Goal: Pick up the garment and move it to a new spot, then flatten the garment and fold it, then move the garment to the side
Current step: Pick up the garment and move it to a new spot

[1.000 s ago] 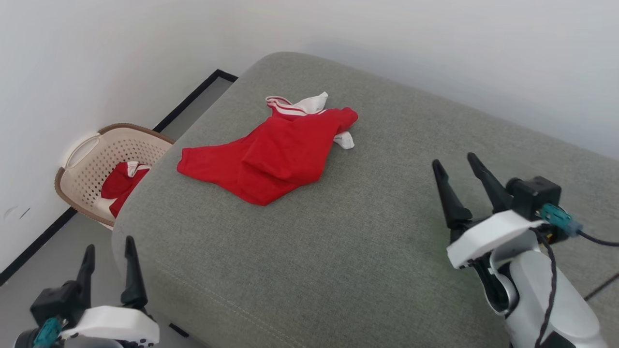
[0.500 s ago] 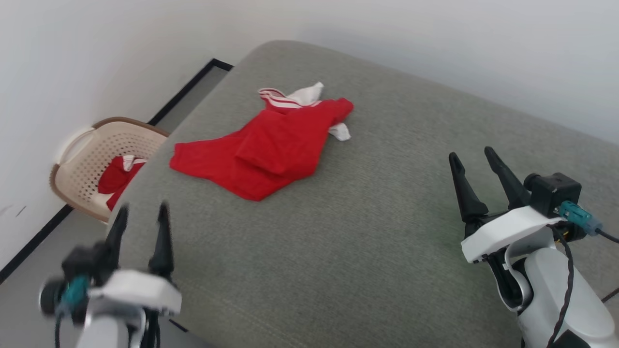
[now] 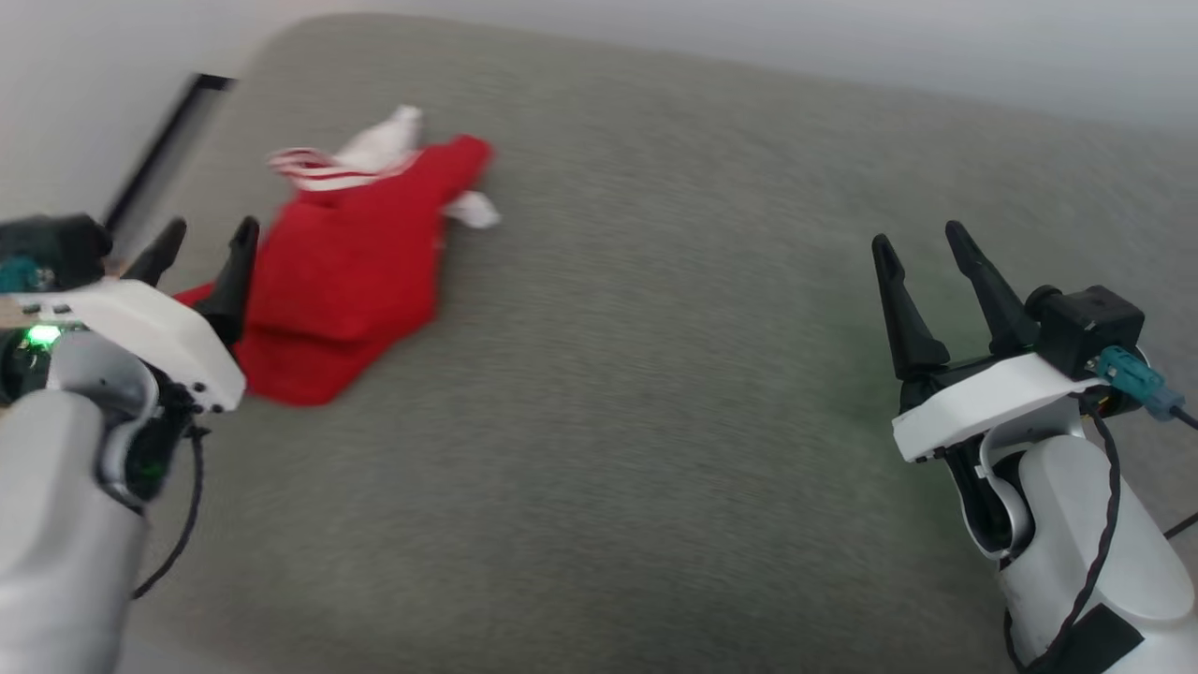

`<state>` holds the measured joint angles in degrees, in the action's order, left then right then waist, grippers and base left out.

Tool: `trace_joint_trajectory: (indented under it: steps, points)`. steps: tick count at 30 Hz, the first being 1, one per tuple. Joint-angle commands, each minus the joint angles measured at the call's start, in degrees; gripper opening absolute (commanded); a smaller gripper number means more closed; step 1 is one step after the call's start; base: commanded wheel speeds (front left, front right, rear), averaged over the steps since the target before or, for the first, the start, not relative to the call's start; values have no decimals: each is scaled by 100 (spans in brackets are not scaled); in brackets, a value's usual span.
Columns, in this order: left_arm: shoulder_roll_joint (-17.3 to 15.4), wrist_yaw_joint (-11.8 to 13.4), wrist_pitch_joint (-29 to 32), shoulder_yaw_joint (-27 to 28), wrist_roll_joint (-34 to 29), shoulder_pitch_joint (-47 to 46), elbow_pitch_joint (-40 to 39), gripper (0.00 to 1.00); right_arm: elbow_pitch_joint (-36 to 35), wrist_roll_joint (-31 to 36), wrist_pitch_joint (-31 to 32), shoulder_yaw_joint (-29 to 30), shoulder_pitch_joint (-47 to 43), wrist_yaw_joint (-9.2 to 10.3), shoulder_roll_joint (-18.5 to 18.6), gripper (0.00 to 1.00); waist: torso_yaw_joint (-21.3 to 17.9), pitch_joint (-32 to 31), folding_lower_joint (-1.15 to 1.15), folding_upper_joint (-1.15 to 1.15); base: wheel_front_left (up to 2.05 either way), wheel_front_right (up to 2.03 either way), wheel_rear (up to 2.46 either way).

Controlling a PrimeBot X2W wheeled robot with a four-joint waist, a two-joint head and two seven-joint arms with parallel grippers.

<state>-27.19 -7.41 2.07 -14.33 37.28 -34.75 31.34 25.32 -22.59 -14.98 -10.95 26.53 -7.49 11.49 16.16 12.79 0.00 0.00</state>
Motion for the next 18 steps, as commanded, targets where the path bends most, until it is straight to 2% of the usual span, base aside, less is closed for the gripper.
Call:
trace_joint_trajectory:
  steps: [1,4,10,14,18]
  points:
    - [-71,-10,200,-137,209,-67,27,100,-29,29,-25,28,53,-1,-10,100,-482,384,0,0,0,0,0]
    - [-556,1,899,-498,992,-210,126,100,-70,43,-25,80,76,-1,-87,100,-765,536,0,0,0,0,0]
    - [-1114,0,1857,-1105,1901,-414,402,100,-192,107,-25,161,125,-1,-181,100,-1147,828,0,0,0,0,0]
    - [-1247,0,2072,-1372,2138,-525,675,100,-233,140,-25,174,174,-1,-226,100,-1331,1025,0,0,0,0,0]
    - [-1227,0,2182,-1545,2351,-619,938,100,-295,170,-25,194,244,-1,-241,100,-1448,1187,0,0,0,0,0]
